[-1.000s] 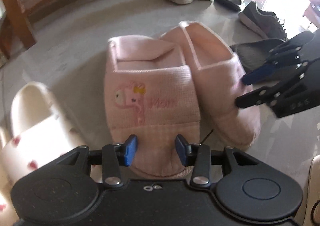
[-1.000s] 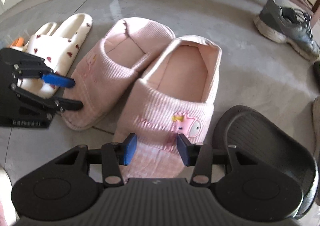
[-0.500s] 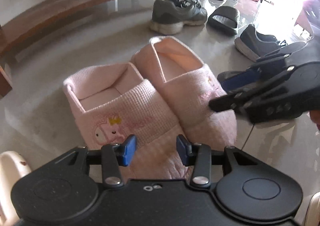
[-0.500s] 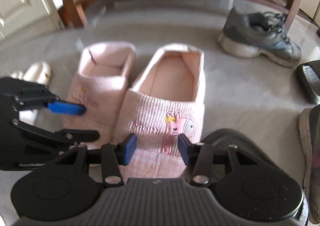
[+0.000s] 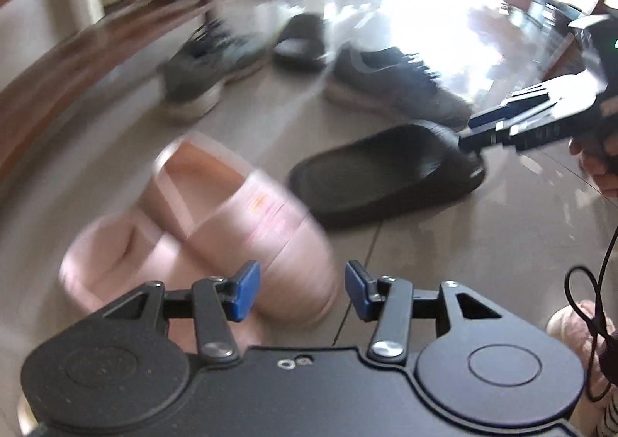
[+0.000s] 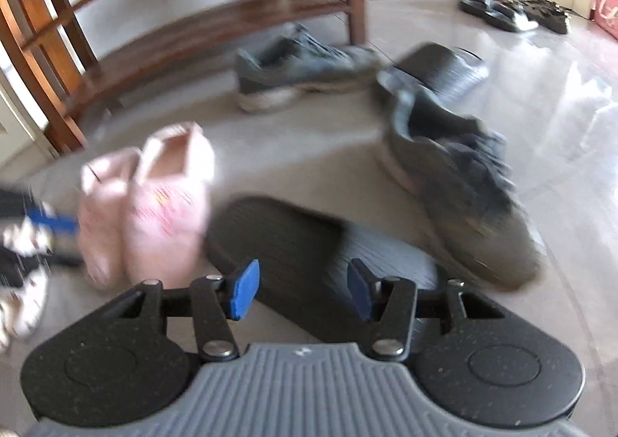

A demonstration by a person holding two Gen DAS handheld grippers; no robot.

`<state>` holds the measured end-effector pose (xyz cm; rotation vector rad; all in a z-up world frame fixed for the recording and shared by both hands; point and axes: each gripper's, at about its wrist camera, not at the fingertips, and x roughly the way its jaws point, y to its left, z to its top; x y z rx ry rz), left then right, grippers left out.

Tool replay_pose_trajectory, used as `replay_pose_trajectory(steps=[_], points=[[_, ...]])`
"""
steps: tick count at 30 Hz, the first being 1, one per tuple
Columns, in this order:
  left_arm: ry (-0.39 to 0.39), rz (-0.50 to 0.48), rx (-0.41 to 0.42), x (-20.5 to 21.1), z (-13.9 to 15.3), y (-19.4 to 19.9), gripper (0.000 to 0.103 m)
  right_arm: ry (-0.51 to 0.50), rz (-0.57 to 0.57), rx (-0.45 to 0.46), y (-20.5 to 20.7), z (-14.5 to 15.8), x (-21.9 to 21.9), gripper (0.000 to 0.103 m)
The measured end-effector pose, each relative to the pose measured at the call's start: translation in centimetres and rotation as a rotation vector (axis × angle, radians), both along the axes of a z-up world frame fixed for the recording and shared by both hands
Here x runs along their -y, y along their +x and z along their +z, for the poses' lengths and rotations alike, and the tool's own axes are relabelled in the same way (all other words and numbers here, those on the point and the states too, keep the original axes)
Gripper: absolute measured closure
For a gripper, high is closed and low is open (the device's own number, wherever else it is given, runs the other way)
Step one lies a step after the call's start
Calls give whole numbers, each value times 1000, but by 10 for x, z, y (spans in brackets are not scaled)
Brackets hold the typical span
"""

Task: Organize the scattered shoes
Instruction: 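Grasp a black slide by its strap with the left gripper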

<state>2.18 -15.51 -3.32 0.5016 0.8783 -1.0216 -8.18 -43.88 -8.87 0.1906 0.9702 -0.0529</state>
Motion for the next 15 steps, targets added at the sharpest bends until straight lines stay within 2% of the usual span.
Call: replay_pose_trajectory(steps=[3, 8, 11, 12, 15], points=[[-28, -11, 33, 23, 2, -7, 53, -48, 12, -42, -11, -9, 12, 42], [-167, 121, -24, 54, -13, -20, 53, -50, 46, -81, -19, -36, 26, 42], [-223, 206, -99, 66, -30, -29, 53, -56, 62, -81, -17, -46, 27, 42], [-235, 232, -123, 70, -35, -31, 53, -60, 71, -83, -16, -49, 29, 42], [-208, 222, -121, 78, -44, -31, 53, -56, 97, -85, -15, -56, 31, 43]])
